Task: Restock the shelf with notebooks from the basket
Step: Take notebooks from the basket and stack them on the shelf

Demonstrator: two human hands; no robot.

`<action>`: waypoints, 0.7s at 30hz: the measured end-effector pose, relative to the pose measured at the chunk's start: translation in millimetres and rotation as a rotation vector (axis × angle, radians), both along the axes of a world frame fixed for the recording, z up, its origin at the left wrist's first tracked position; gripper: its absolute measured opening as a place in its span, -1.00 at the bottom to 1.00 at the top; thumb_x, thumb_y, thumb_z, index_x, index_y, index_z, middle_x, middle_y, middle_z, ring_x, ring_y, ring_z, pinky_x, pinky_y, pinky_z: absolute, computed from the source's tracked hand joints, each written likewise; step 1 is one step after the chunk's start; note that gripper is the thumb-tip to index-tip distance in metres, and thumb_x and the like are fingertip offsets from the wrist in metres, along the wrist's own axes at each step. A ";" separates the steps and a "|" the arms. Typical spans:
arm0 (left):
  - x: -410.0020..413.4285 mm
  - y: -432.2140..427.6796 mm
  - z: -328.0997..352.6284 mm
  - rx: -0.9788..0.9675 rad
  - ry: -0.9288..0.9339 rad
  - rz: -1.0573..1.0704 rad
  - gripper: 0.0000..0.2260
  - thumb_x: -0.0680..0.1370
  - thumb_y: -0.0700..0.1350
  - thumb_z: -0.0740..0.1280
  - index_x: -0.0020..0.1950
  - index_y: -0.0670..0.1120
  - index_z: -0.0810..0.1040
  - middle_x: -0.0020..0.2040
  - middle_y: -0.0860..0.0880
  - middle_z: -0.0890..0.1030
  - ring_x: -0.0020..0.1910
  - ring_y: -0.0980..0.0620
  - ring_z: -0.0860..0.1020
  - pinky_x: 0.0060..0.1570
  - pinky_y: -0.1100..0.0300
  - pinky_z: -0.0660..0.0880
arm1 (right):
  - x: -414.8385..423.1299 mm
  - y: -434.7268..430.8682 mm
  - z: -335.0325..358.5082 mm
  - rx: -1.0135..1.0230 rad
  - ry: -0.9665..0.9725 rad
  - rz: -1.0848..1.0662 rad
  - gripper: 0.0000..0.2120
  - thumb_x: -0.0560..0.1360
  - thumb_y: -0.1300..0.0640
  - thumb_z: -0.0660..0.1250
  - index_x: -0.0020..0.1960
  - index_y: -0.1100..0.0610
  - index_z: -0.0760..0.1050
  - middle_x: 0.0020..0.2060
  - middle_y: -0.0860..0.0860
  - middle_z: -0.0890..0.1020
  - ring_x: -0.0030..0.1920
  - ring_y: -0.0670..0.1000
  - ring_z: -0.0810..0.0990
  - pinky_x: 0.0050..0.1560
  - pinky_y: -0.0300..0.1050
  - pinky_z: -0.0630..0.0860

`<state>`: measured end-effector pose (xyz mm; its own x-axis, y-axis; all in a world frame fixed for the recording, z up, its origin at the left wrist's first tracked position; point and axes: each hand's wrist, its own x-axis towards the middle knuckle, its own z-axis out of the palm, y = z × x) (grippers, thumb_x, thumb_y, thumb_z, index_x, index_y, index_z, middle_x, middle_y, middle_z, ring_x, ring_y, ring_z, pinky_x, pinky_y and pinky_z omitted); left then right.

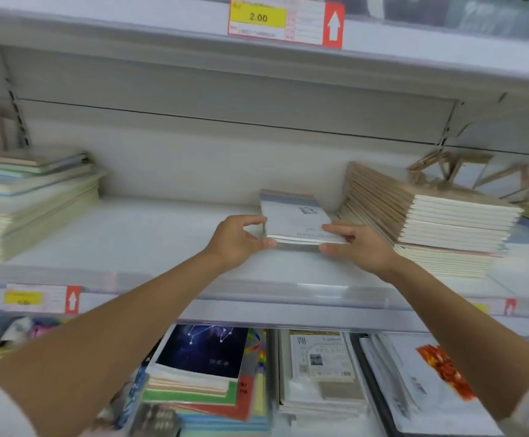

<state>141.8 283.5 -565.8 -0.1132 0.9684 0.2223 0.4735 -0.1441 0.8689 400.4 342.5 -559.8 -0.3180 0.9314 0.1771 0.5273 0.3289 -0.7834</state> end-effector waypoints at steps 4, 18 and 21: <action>5.3 19.4 -4.0 0.008 0.023 0.034 -0.55 0.49 -0.05 0.46 0.36 -0.01 0.51 0.13 -0.08 0.65 0.08 0.06 0.59 0.06 0.38 0.34 | -13.0 13.5 -1.9 -0.004 0.071 -0.012 -0.48 0.43 0.17 0.49 0.36 0.17 0.48 0.19 -0.17 0.45 0.16 -0.17 0.44 -0.19 -0.68 0.30; -5.7 66.2 -18.0 0.034 0.062 0.054 -0.60 0.54 -0.08 0.40 0.37 -0.03 0.50 0.37 0.07 0.50 0.39 0.08 0.40 0.41 0.12 0.29 | -22.5 49.0 -10.1 -0.038 0.110 -0.039 -0.44 0.42 0.08 0.50 0.39 0.05 0.45 0.50 -0.06 0.27 0.20 -0.23 0.41 -0.25 -0.59 0.41; -5.3 70.6 -19.3 0.041 0.029 0.100 -0.62 0.51 -0.09 0.43 0.33 -0.01 0.54 0.29 0.07 0.57 0.32 0.10 0.48 0.38 0.05 0.36 | -24.3 51.5 -12.3 -0.020 0.106 -0.071 -0.44 0.40 0.04 0.51 0.37 0.02 0.48 0.49 -0.05 0.29 0.40 -0.14 0.33 0.06 -0.50 0.31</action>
<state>136.5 354.1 -585.0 -0.2022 0.9426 0.2659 0.5119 -0.1298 0.8492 376.1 393.9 -572.1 -0.2319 0.9545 0.1872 0.4625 0.2775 -0.8421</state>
